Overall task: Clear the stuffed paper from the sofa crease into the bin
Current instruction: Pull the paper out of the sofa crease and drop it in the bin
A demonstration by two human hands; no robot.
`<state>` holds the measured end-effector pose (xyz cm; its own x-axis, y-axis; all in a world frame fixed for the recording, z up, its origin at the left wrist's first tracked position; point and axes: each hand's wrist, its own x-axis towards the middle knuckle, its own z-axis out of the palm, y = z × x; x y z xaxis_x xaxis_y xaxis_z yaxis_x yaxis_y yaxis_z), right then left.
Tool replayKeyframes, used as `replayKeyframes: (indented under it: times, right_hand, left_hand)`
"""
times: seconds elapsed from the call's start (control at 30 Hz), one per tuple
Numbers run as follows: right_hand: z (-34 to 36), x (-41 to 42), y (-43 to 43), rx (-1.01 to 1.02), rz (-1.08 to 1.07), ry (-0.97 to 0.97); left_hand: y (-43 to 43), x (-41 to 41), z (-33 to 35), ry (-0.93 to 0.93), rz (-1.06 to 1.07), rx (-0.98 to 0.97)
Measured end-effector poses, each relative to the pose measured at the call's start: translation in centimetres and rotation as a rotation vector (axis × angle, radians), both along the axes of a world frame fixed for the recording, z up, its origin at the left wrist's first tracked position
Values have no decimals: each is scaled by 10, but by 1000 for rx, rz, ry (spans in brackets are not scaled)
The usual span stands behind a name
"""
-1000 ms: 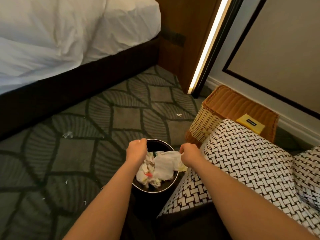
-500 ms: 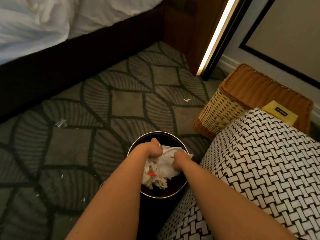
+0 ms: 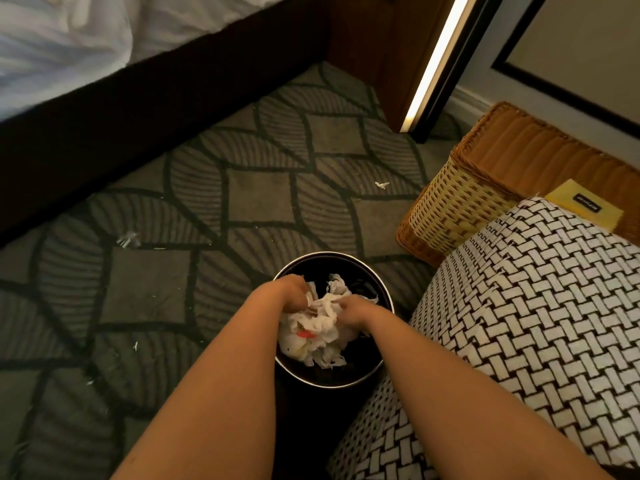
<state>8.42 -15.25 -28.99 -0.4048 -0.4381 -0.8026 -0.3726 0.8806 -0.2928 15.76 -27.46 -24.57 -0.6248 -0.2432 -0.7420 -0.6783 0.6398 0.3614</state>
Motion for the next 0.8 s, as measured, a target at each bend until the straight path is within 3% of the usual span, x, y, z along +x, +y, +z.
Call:
replayKeyframes:
  times: [0.17, 0.43, 0.6, 0.8]
  right_hand:
    - [35, -8, 13, -191, -240, 96]
    - [106, -4, 41, -350, -263, 101]
    - [161, 5, 69, -385, -182, 77]
    - [253, 16, 139, -471, -121, 213]
  left_hand:
    - [7, 12, 18, 101, 97, 16]
    - [50, 31, 73, 334, 246, 98]
    - [82, 46, 119, 447, 184, 66]
    - [136, 59, 210, 597, -87, -55]
